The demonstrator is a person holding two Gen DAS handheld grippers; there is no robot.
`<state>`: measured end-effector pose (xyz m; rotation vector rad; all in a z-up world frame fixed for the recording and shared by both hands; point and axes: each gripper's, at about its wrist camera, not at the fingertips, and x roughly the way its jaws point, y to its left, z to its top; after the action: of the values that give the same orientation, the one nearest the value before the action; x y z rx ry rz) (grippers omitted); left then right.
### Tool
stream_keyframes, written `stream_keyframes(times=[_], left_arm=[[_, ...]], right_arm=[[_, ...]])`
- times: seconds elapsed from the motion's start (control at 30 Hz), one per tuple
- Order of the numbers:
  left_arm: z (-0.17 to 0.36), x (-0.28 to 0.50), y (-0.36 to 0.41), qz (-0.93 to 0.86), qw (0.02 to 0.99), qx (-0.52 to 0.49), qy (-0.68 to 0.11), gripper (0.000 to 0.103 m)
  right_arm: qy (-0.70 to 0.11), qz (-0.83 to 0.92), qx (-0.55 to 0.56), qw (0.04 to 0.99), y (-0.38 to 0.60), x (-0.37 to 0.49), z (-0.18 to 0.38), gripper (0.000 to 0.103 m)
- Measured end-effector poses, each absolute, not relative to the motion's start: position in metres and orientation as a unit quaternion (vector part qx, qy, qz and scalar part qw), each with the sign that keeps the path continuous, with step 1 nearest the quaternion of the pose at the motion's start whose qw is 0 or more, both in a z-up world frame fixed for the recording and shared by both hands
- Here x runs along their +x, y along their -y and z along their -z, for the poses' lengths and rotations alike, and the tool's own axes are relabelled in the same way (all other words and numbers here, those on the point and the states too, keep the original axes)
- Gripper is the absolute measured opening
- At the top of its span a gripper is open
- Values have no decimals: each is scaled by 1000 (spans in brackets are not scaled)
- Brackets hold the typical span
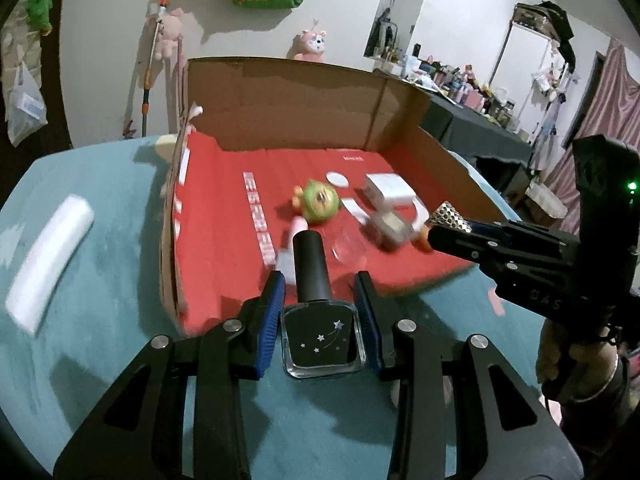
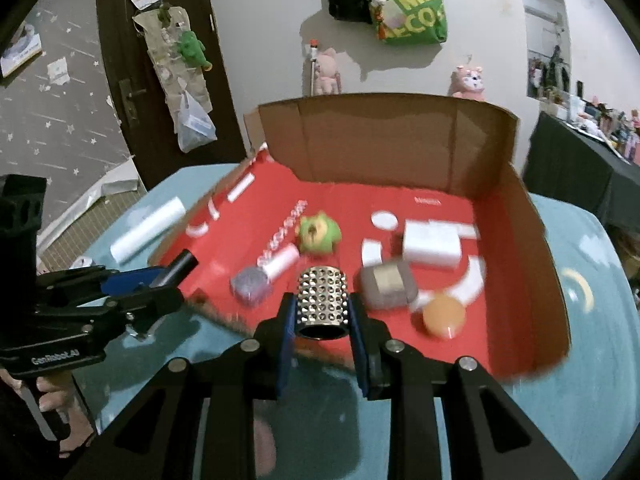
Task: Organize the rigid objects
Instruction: 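Lower the nail polish and metal cylinder into the box and open both grippers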
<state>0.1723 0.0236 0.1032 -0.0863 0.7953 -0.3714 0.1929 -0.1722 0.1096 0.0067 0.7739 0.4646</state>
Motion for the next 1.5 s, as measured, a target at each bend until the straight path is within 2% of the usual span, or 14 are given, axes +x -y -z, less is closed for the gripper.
stream_keyframes(times=[0.33,0.57,1.13,1.5], left_arm=[[-91,268,-6,163,882,17,-443,34],[-69,303,11,147,864,65,-476,34],[-49,336,9,138,832,70,-532,34],[-44,336,14,135,832,77,-533,34]], right_arm=[[-437,-234,-18,868,150,297,-103,27],[-485,-222,-45,845,140,341,-79,27],[-526,-210,-57,822,136,367,-56,27],[-531,-208,-71,818,128,368,-51,28]])
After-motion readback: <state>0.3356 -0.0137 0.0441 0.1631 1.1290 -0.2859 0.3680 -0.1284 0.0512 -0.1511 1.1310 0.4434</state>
